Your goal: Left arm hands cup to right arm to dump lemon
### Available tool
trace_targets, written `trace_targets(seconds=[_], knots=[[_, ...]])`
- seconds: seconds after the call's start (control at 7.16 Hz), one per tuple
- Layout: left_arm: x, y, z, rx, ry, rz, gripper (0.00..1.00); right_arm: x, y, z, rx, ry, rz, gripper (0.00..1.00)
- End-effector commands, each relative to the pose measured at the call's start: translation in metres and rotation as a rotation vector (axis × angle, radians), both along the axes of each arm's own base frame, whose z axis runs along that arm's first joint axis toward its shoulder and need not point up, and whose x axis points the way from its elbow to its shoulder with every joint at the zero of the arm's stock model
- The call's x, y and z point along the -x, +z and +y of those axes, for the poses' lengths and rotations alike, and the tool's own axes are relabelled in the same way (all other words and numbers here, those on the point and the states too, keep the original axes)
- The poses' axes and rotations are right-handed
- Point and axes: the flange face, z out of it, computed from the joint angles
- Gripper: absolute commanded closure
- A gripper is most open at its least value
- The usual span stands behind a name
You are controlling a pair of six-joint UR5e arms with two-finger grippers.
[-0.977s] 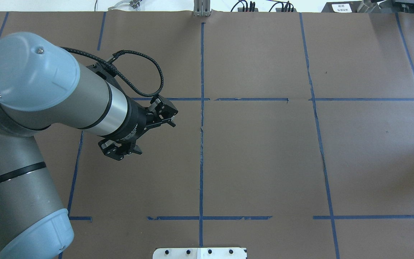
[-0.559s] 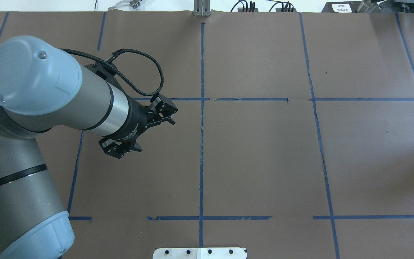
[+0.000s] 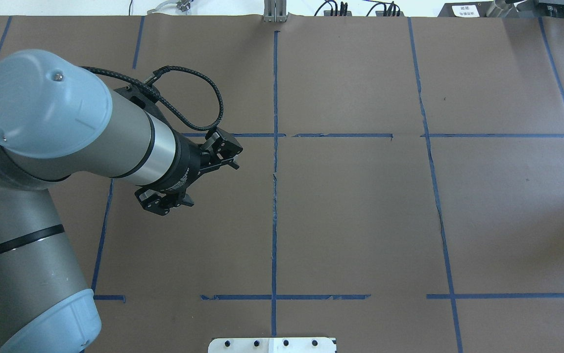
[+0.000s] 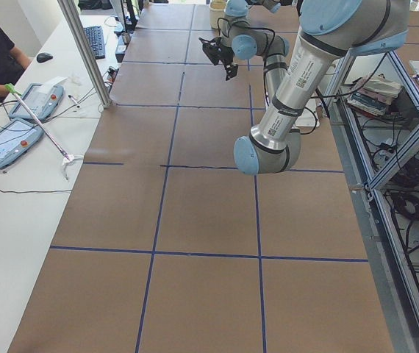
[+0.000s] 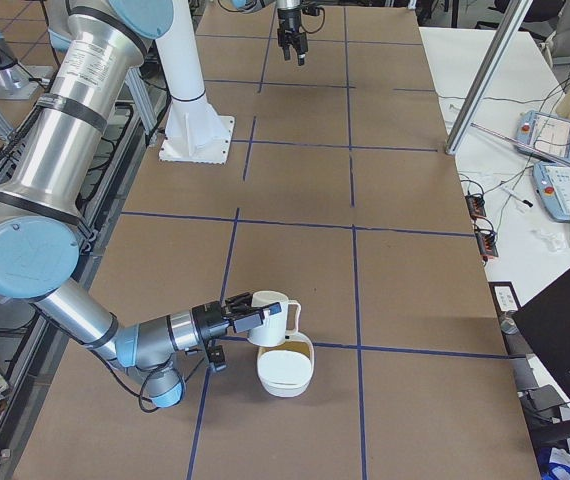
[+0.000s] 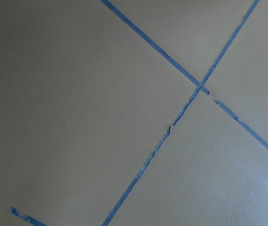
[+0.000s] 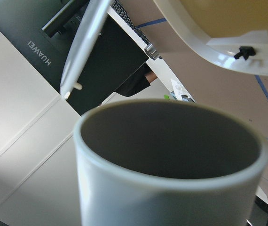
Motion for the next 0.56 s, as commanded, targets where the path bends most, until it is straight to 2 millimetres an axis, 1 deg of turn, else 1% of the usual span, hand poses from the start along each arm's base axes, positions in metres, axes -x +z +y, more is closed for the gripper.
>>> trace_targets(seconds=[0.0,0.14,0.28,0.42], knots=[[0.001,0.001,-0.001,0.001,-0.001,-0.002,0.00,0.020,-0.004,-0.010,-0.028,-0.030,0.104,0.89],[0.001,0.001,-0.001,0.001,-0.001,-0.002,0.00,0.051,-0.017,-0.032,-0.085,-0.010,0.289,0.88],[0.001,0.001,-0.001,0.001,-0.001,-0.002,0.00,0.081,-0.050,-0.058,-0.088,0.016,0.399,0.88],[0.000,0.001,0.000,0.002,0.000,-0.002,0.00,0.096,-0.062,-0.070,-0.049,0.008,0.466,0.88]])
